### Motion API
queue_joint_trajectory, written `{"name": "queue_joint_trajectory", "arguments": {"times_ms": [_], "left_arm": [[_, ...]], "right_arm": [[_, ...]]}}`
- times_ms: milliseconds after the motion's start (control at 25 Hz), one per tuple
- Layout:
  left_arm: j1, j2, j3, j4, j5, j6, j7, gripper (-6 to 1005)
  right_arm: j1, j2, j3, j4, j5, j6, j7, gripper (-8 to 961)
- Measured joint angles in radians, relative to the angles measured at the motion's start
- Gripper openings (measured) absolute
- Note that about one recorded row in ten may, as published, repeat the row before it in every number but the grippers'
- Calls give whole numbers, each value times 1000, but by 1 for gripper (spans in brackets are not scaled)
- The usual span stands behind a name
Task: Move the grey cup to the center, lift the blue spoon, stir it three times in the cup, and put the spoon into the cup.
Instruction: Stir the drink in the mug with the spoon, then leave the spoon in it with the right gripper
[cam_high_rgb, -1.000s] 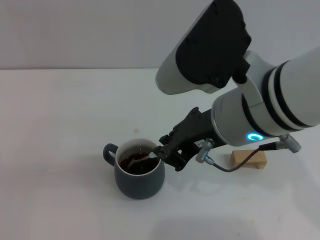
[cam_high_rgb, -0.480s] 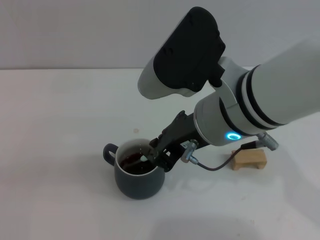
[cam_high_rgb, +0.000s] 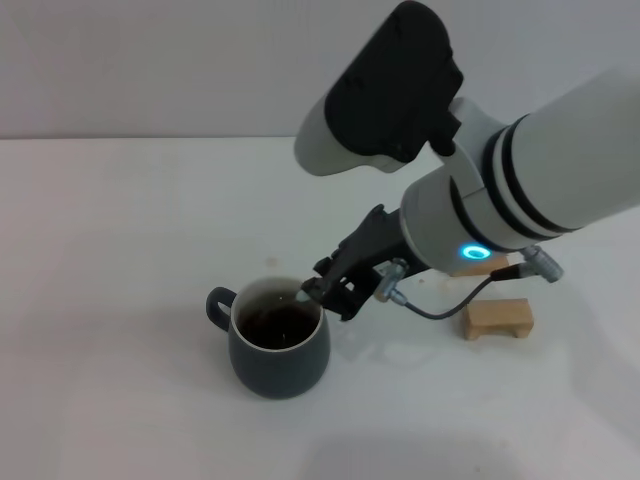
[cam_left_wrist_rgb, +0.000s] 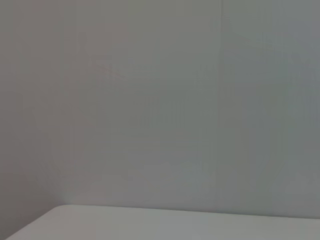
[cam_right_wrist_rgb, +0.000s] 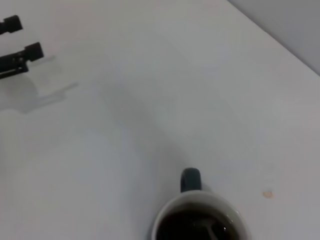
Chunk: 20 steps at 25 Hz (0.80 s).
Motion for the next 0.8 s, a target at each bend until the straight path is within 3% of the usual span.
{"name": "queue_joint_trajectory", "arguments": {"times_ms": [520, 800], "left_arm": [[-7, 0, 2, 4, 0, -1, 0, 859], [-6, -2, 3, 4, 0, 3, 0, 859]], "right_arm": [[-60, 3, -9, 95, -9, 58, 9, 244], [-36, 6, -40, 83, 48, 35, 15, 247]]}}
